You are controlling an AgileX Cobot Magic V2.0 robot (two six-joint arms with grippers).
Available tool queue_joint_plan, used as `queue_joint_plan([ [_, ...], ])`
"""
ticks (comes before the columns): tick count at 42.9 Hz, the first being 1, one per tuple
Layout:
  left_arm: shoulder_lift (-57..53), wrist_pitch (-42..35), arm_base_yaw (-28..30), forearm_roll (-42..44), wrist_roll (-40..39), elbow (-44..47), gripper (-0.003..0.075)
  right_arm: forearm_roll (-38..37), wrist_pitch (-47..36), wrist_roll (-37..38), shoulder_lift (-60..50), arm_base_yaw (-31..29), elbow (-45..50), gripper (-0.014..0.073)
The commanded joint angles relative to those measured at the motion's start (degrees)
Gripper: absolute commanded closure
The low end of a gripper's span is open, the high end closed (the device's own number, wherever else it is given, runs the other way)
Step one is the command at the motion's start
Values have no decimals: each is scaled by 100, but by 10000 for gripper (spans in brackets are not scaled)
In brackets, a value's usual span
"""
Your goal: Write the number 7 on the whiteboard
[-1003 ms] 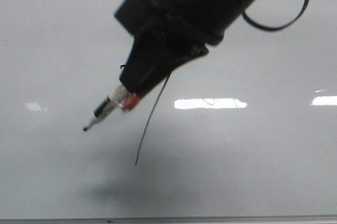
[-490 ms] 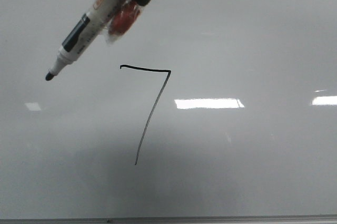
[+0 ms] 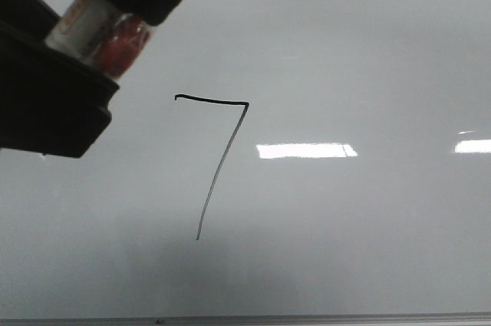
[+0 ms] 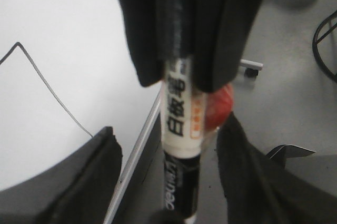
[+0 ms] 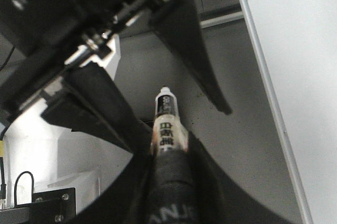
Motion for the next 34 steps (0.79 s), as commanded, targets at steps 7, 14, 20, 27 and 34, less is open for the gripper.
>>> queue_joint_plan([
  [7,-27,-214,-20,-57,-59,-215,471,195,-233,-81,-212,49,-209,659],
  [14,-27,-57,-20,-57,-59,-215,595,-1,-165,-81,-212,49,-209,659],
  [20,-27,-56,-20,-57,-59,-215,700,-68,-148,-81,-212,49,-209,659],
  [27,-27,-56,-20,-57,-59,-215,741,-38,-155,-81,-212,49,-209,644],
  [34,-13,59,-20,-57,-59,-215,741,-38,-237,-81,-212,49,-209,391],
])
